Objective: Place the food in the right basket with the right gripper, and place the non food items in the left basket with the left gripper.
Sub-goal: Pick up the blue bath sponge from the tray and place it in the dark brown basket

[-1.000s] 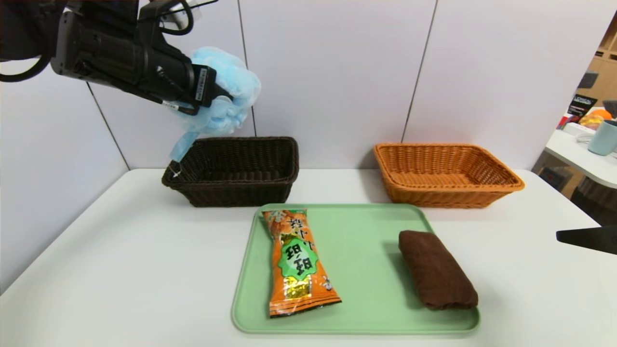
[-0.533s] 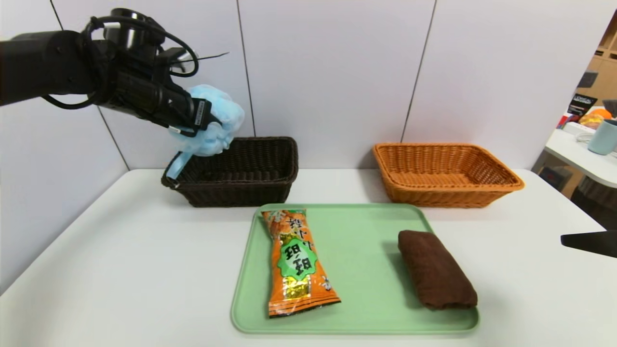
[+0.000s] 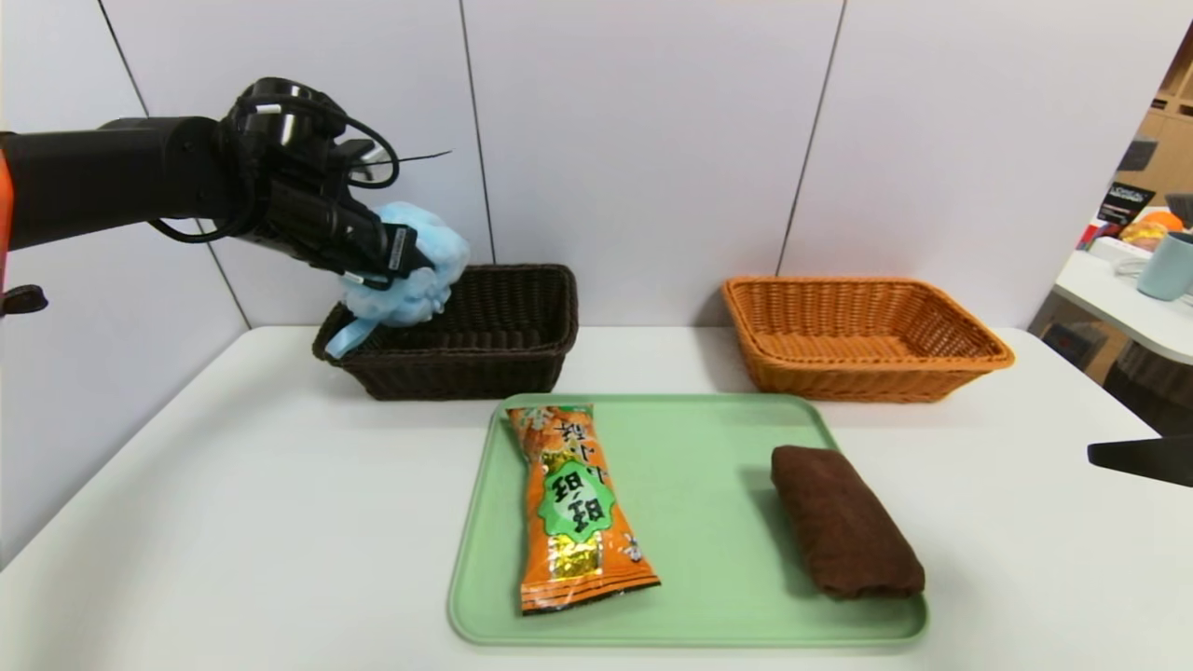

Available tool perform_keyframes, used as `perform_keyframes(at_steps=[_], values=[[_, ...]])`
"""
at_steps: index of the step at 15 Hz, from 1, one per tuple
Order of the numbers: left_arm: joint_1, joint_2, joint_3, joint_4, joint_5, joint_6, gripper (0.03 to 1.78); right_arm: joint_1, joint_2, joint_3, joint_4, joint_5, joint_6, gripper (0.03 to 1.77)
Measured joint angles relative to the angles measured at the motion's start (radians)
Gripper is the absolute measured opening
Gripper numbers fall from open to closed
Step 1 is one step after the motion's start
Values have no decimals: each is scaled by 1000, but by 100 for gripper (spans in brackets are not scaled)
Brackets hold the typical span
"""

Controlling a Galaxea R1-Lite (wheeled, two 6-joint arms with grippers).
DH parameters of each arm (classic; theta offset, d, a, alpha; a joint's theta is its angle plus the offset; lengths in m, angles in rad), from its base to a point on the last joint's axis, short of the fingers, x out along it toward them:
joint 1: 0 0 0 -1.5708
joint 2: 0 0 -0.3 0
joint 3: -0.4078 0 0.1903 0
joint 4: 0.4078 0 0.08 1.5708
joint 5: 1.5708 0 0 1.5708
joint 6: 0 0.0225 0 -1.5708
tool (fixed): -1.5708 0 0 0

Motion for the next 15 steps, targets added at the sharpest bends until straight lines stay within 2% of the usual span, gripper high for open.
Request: perform_keyframes(at_steps=[3,6,11,15], values=[[-2,9,0,-6,0,0,120,0,0,0,0,0,0,170],[0,16,0,-19,2,0,137,0,0,1,0,0,0,170],[0,18,0,-12,1,1,153,0,1,-13,27,-2,-1,170],[-3,-8,10,10,-1,-7,160,48,7,-143,94,-9,-1,170]])
